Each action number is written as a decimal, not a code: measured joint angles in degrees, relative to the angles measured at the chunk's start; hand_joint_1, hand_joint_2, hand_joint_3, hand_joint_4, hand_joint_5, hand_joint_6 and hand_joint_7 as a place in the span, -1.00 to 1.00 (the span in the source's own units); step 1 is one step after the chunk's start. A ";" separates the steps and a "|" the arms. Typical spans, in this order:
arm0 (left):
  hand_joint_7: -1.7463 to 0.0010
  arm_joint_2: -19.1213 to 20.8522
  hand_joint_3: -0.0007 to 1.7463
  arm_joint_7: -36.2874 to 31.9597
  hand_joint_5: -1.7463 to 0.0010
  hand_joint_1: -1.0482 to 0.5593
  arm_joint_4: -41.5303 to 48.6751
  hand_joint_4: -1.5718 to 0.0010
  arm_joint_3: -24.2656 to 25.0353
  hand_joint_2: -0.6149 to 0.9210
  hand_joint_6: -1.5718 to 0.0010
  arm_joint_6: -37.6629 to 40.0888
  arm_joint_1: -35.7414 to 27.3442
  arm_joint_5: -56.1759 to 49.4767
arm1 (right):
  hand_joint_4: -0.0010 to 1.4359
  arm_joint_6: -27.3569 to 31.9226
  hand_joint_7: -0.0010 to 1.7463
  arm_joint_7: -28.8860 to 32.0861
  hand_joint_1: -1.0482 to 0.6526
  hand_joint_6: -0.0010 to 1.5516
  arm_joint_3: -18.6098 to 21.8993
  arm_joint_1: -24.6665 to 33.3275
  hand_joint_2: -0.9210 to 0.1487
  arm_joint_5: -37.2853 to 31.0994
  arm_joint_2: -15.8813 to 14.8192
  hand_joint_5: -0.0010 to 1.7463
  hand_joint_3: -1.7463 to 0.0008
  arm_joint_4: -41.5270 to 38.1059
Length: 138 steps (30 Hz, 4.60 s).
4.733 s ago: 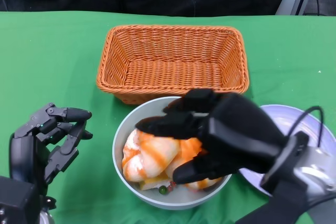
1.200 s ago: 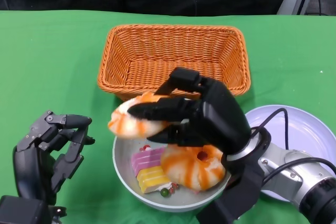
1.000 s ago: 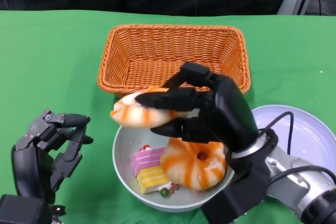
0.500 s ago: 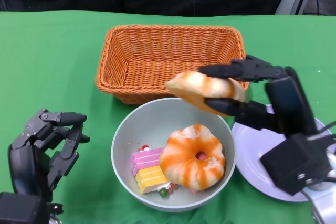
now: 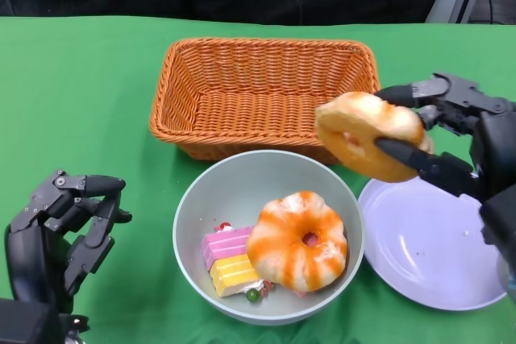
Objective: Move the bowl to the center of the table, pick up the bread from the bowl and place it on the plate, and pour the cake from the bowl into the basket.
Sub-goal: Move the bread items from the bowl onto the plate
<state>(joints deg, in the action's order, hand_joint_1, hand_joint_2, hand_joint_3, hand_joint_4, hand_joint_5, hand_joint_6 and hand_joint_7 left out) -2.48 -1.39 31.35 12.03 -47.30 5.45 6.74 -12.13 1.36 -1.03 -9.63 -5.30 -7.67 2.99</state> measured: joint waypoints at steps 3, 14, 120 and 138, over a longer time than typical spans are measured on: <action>-0.07 0.00 -0.63 0.02 -0.57 0.19 0.00 -0.02 0.00 0.98 -0.11 0.00 0.00 0.11 | 0.10 -0.02 -0.03 -1.22 0.15 0.10 1.03 0.33 -1.00 1.08 -0.05 0.63 0.84 -1.39; -0.12 0.81 -0.62 0.77 -0.59 0.22 0.00 -0.01 0.05 0.99 -0.10 0.00 -0.01 0.08 | -0.04 10.89 0.03 -7.64 0.13 0.02 3.91 3.64 -1.00 5.13 -2.24 0.65 0.80 -1.74; -0.11 1.51 -0.64 2.53 -0.60 0.22 -0.60 0.00 0.08 1.00 -0.10 0.60 -1.26 0.64 | -0.87 3.80 -0.98 4.24 -0.30 -0.84 -3.48 8.91 -0.99 -17.18 -5.03 -0.96 0.93 -5.64; -0.07 1.42 -0.65 3.32 -0.60 0.20 -0.55 0.02 -0.16 1.00 -0.11 0.60 -1.14 1.25 | -0.18 5.99 -0.96 -10.87 -0.41 -0.33 -7.51 8.33 -0.97 -17.83 -8.31 -0.83 0.99 14.10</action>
<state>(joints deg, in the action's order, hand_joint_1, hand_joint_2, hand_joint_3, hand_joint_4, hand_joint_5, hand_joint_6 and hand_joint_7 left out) -1.06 1.94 30.79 11.87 -46.70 4.31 7.99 -6.14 -9.51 -8.53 -1.30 -23.13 -15.98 17.09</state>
